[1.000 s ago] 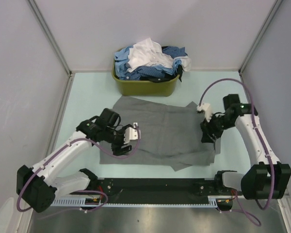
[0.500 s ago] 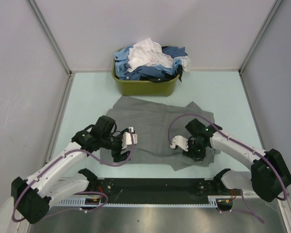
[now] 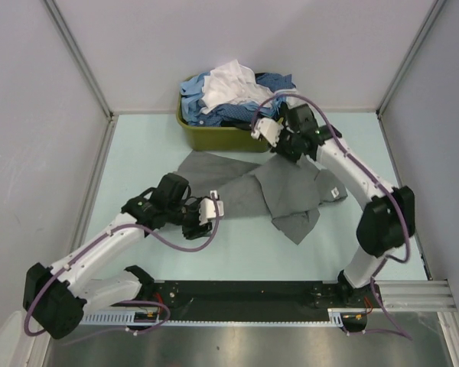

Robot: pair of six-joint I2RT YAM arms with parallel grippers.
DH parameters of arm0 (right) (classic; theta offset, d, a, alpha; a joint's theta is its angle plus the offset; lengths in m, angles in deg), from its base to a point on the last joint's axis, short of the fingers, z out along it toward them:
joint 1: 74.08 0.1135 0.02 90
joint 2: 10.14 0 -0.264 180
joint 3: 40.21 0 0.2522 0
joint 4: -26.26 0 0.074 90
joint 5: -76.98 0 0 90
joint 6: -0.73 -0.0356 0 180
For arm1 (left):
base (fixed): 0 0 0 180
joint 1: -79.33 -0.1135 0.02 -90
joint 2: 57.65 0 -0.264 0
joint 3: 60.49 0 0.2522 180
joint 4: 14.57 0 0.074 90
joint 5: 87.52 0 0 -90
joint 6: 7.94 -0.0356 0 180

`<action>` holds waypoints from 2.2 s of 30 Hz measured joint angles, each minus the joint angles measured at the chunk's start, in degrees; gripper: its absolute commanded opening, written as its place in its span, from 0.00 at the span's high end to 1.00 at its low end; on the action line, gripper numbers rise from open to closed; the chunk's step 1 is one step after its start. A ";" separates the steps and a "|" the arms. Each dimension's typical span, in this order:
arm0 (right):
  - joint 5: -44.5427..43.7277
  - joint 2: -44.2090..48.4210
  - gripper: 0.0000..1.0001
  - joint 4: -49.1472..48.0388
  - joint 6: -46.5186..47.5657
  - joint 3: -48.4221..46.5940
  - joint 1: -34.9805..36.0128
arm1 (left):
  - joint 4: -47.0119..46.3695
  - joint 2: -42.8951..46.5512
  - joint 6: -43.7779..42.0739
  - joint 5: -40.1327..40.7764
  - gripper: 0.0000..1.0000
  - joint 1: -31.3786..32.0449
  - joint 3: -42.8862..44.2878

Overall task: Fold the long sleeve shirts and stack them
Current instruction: Flatten the shirt out

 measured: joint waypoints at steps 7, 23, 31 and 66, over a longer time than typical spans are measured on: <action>1.40 -9.60 0.23 -0.28 -6.60 -7.61 -8.13 | -8.04 -4.52 4.26 3.54 0.41 0.00 0.81; 11.74 21.94 0.49 2.97 -5.09 37.66 -3.23 | -11.32 -1.44 9.03 3.32 0.37 0.00 -2.78; 6.01 13.03 0.52 -7.34 -5.14 38.21 -0.72 | -11.32 0.85 9.64 3.58 0.36 0.00 -3.76; 2.05 23.28 1.00 3.48 -6.32 22.60 0.57 | -8.55 4.66 11.26 4.92 0.35 -2.64 -5.31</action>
